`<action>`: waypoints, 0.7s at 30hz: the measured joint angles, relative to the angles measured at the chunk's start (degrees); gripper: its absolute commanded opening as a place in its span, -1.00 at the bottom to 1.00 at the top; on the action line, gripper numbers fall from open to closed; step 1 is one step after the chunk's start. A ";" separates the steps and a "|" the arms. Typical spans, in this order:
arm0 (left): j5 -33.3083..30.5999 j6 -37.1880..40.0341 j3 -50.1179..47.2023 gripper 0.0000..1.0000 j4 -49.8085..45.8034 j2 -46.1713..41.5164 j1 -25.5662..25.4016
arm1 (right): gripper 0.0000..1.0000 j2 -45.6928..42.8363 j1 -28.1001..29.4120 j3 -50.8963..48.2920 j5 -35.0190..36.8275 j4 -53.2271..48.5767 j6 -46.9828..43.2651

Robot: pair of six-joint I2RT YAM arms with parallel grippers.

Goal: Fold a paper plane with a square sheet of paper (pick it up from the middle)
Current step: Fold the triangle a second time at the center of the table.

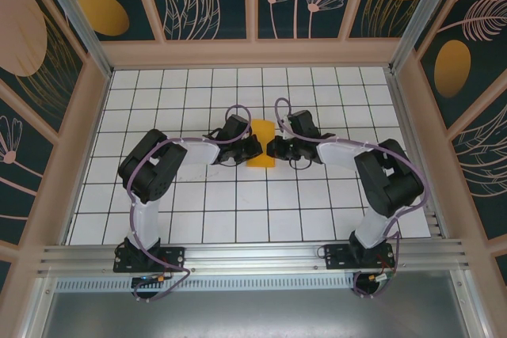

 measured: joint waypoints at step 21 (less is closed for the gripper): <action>-0.22 -1.31 -0.92 -0.85 1.29 -0.26 0.00 | -0.84 4.37 0.22 -0.11 -0.61 -2.40 -2.36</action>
